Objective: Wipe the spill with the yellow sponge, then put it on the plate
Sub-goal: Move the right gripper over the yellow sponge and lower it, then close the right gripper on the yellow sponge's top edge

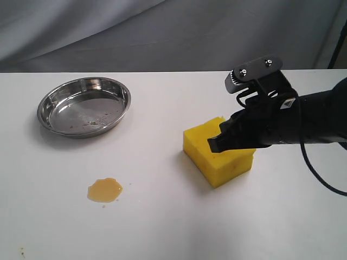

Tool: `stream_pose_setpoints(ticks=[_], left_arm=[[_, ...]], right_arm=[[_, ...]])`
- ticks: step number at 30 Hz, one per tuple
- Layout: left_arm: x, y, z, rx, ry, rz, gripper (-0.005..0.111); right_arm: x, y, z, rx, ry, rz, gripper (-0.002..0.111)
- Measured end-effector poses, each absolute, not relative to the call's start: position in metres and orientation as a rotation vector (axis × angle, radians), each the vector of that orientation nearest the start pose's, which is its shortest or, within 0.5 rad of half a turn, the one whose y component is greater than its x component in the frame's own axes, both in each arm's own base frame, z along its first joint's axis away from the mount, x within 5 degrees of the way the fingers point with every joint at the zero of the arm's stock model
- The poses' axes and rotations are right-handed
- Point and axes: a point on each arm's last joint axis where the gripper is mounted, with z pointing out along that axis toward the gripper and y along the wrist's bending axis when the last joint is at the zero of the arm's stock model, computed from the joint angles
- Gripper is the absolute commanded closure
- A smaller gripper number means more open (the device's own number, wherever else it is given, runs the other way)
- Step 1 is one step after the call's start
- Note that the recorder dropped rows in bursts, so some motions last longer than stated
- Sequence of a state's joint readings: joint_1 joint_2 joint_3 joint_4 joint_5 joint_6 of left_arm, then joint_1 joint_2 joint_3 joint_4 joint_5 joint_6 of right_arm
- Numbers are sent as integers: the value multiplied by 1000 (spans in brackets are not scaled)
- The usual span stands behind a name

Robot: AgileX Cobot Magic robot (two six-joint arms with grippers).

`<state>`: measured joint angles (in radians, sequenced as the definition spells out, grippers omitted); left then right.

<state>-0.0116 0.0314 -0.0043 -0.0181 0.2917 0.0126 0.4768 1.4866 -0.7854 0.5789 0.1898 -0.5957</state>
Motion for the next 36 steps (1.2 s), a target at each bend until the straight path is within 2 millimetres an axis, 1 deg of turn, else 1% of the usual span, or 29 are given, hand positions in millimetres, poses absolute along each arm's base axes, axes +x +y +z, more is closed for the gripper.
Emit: stream_pose_setpoints(ticks=[5,7,8,10,11,14,15,17,19,36], left_arm=[[56,-1,187,10,1802,-16,107],[56,-1,187,10,1802,-16,107],[56,-1,187,10,1802,-16,107],[56,-1,187,10,1802,-16,107],[56,-1,187,10,1802,-16,107],[56,-1,187,10,1802,-16,107],[56,-1,187,10,1802,-16,107],[56,-1,187,10,1802,-16,107],[56,-1,187,10,1802,-16,107],[56,-1,187,10,1802,-16,107]], right_arm=[[264,145,214,-621,2262,317,108],[265,144,215,-617,2251,309,104],[266,144,215,-625,2241,300,99],[266,144,216,-664,2223,271,82],[267,144,216,-679,2218,262,71],[267,143,216,-710,2206,243,30],[267,143,216,-718,2201,237,18],[267,143,216,-722,2191,230,6],[268,143,216,-722,2188,227,5],[271,143,219,-705,2150,207,6]])
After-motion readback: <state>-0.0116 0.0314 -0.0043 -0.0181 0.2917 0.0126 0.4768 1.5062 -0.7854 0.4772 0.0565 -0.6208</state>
